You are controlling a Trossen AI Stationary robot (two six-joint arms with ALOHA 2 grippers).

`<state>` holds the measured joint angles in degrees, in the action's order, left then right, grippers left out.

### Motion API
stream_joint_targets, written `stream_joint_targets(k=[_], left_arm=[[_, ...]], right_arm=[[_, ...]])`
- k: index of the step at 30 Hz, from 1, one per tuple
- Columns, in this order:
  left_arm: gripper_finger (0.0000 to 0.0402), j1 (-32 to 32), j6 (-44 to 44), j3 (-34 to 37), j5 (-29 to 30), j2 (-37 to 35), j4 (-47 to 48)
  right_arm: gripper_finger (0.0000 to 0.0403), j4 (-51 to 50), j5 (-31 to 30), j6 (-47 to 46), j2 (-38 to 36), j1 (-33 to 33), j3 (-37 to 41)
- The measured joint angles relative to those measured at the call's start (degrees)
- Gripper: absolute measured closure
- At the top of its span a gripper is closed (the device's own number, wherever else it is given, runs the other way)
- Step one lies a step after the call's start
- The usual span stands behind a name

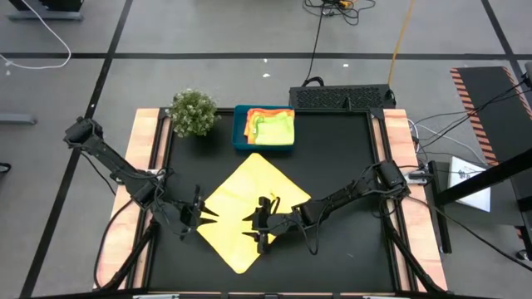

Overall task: Fold microfiber towels
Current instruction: Fold the yellow microfiber towel

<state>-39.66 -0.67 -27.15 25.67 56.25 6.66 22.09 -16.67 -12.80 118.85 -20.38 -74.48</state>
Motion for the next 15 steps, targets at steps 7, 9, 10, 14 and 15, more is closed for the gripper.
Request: stream_joint_targets(k=[7, 9, 10, 14, 15], left_arm=[[0.0314, 0.00, -1.34, -0.01, -0.02, -0.02, -0.17], [0.0314, 0.00, -1.64, -0.01, -0.03, -0.02, -0.26], [0.0314, 0.00, -1.66, -0.01, -0.03, -0.02, -0.48], [0.0314, 0.00, -1.67, -0.23, -0.04, -0.04, -0.93], [0.0314, 0.00, -1.68, -0.42, -0.04, -0.12, -0.92]], right_arm=[[0.0204, -0.02, -0.02, 0.00, -0.02, -0.30, 0.00], [0.0204, 0.00, -0.02, 0.04, -0.02, -0.56, 0.00], [0.0204, 0.00, -0.03, 0.17, -0.02, -0.71, 0.00], [0.0204, 0.66, -0.17, 1.67, -0.02, -1.19, 0.00], [0.0204, 0.91, -0.19, 1.89, -0.04, -1.34, 0.00]])
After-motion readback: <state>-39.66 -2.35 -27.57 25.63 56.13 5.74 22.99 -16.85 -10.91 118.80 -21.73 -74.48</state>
